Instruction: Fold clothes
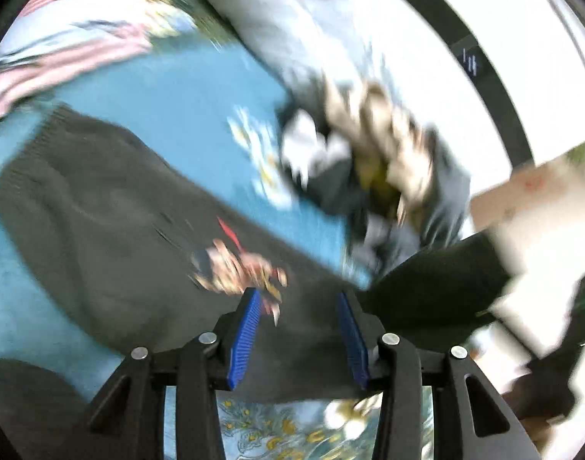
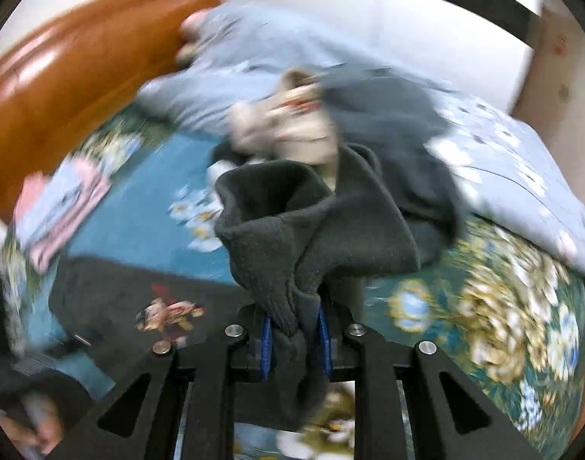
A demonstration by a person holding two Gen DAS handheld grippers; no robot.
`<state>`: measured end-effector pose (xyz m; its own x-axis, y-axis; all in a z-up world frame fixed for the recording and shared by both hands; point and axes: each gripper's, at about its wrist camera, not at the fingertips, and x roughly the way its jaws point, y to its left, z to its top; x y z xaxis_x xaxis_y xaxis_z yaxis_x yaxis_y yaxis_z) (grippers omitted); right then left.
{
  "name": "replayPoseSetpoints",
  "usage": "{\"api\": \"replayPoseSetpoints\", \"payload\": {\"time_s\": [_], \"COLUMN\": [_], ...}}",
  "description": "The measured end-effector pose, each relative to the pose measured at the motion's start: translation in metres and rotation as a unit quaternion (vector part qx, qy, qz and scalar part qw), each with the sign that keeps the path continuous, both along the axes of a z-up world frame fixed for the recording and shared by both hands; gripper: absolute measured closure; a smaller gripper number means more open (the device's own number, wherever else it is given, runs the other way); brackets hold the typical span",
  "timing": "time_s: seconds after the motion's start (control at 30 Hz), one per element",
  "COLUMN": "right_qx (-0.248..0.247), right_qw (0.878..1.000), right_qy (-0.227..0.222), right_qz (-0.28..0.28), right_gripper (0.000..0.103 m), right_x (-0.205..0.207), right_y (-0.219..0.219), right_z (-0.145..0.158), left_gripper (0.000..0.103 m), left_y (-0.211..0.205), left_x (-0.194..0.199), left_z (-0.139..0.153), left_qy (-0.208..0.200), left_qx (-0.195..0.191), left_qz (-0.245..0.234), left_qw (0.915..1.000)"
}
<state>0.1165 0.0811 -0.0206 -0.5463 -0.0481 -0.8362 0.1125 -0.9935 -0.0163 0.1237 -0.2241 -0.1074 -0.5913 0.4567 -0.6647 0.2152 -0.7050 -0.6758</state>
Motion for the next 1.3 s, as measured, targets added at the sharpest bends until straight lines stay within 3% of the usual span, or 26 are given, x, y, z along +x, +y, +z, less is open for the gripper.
{"api": "replayPoseSetpoints", "payload": {"time_s": [0.1,0.23,0.43,0.5,0.57,0.63,0.77,0.83,0.93,1.03,1.1,1.27,1.3], "right_qx": [0.026,0.078,0.074,0.058,0.010,-0.035,-0.116,-0.131,-0.143,-0.133,-0.142,-0.161,-0.163], "right_qw": [0.998,0.990,0.986,0.979,0.974,0.969,0.967,0.970,0.973,0.976,0.974,0.969,0.969], "right_qy": [-0.047,-0.097,-0.094,-0.112,-0.135,-0.149,-0.150,-0.153,-0.152,-0.155,-0.163,-0.182,-0.182], "right_qz": [0.030,0.065,0.117,0.158,0.179,0.193,0.172,0.135,0.101,0.076,0.062,0.037,0.038], "right_gripper": [0.083,0.083,0.077,0.071,0.044,0.043,0.042,0.042,0.042,0.042,0.042,0.042,0.042], "right_x": [-0.012,-0.005,0.013,0.011,0.011,0.012,0.008,-0.002,-0.010,-0.014,-0.015,-0.019,-0.019], "right_y": [-0.058,-0.119,-0.143,-0.134,-0.122,-0.108,-0.069,-0.042,-0.003,0.020,0.032,0.043,0.043], "right_z": [-0.045,-0.104,-0.115,-0.119,-0.120,-0.117,-0.106,-0.106,-0.105,-0.112,-0.119,-0.135,-0.135], "left_gripper": [0.049,0.045,0.043,0.041,0.040,0.039,0.028,0.027,0.026,0.016,0.014,0.017,0.030], "left_y": [-0.047,-0.079,-0.068,-0.055,-0.039,-0.024,0.001,0.014,0.033,0.052,0.065,0.088,0.086], "left_x": [0.017,0.034,0.026,0.022,0.018,0.013,-0.004,-0.012,-0.017,-0.023,-0.026,-0.037,-0.038], "left_z": [0.015,0.009,-0.035,-0.050,-0.064,-0.074,-0.081,-0.087,-0.083,-0.078,-0.075,-0.070,-0.073], "left_qy": [0.016,0.013,-0.046,-0.069,-0.091,-0.109,-0.099,-0.103,-0.096,-0.088,-0.082,-0.085,-0.093], "left_qx": [0.006,0.017,0.043,0.046,0.045,0.052,0.078,0.082,0.058,0.031,0.013,-0.042,-0.044], "left_qz": [0.052,0.088,0.070,0.057,0.044,0.030,0.014,0.008,-0.011,-0.031,-0.044,-0.060,-0.050], "left_qw": [0.9985,0.9959,0.9956,0.9949,0.9939,0.9922,0.9919,0.9912,0.9936,0.9952,0.9956,0.9937,0.9934]}}
